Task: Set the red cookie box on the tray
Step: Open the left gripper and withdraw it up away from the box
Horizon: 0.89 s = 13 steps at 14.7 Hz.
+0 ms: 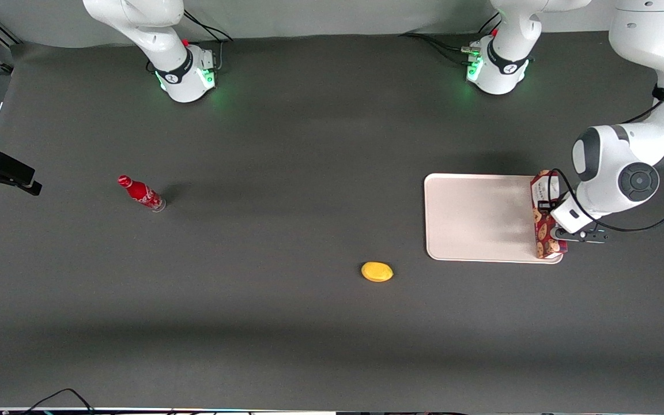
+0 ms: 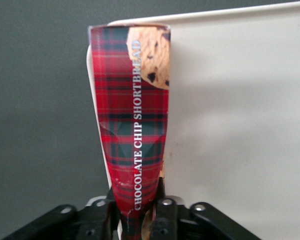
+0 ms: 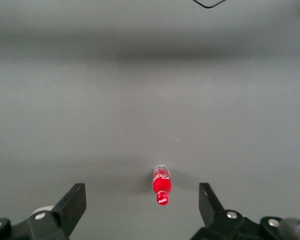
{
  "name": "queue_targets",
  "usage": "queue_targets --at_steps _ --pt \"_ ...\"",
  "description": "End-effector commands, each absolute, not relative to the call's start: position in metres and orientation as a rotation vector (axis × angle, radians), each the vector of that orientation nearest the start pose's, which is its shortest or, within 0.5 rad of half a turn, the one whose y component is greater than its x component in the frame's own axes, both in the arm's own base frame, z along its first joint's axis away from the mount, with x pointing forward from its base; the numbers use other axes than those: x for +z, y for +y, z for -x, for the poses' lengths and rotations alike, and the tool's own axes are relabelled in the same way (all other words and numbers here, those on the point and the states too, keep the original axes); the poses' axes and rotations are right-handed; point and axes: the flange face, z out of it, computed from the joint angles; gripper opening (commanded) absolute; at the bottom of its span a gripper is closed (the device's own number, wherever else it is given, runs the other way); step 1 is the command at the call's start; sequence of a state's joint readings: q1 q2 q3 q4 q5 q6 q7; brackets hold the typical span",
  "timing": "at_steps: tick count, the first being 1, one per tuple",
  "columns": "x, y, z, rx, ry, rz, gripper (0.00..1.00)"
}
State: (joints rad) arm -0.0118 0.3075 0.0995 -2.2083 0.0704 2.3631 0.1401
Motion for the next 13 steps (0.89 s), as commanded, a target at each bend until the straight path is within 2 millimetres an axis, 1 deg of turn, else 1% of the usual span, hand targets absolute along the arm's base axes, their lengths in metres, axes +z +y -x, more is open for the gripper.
queue_targets --at_steps 1,2,3,6,8,9,10,11,13 --pt "0.263 0.066 -0.548 0.224 0.192 3.052 1.0" --pt "0.289 0.069 -0.554 0.239 0.178 3.052 1.0" --pt "0.324 0.069 -0.561 0.259 0.165 3.053 1.0" --pt "0.444 0.065 -0.576 0.324 0.093 3.059 1.0" --pt "0.523 0.06 -0.578 0.321 0.065 3.063 1.0" --pt "0.56 0.054 -0.576 0.3 0.035 3.064 1.0" --pt "0.591 0.045 -0.574 0.271 0.0 3.063 1.0" --pt "0.613 0.037 -0.571 0.248 -0.014 3.066 1.0" --pt "0.639 0.028 -0.568 0.214 -0.039 3.11 1.0"
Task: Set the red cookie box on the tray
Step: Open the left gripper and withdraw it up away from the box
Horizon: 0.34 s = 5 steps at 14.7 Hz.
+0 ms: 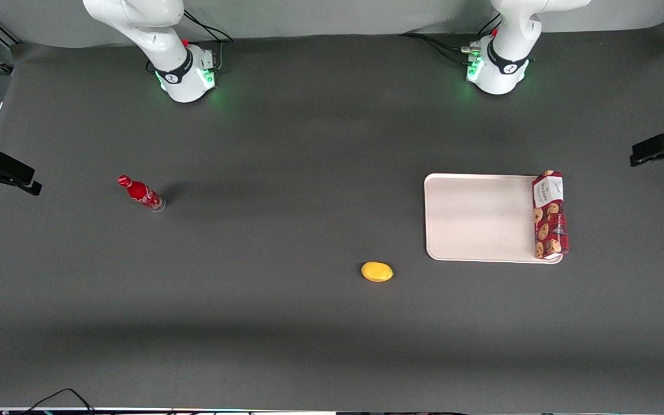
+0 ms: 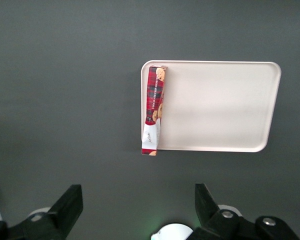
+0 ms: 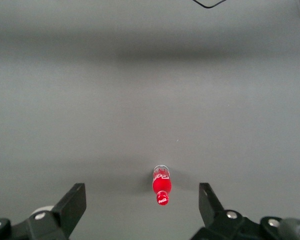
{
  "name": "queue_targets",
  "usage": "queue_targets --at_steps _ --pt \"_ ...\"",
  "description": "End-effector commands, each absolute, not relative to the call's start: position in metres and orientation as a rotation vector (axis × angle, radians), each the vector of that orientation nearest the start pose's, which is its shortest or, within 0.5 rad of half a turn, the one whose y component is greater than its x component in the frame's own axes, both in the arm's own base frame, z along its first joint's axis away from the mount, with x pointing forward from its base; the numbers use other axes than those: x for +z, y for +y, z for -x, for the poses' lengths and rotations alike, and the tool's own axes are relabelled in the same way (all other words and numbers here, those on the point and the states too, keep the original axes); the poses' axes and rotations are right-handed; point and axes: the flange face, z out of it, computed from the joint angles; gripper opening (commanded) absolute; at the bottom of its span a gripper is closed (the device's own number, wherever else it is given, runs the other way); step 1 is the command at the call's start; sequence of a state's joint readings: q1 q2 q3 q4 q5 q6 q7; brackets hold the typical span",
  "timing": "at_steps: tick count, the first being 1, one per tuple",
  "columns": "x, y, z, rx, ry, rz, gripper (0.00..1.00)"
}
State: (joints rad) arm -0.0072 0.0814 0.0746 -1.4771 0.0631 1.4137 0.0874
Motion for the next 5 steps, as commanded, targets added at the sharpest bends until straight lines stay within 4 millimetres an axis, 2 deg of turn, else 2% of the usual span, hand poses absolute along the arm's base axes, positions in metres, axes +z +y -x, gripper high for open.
queue_targets --at_steps 1,5 --pt "0.6444 0.0281 -0.5686 0.195 -0.051 3.128 1.0" --pt "0.6524 0.0204 -0.571 0.164 -0.009 3.127 1.0"
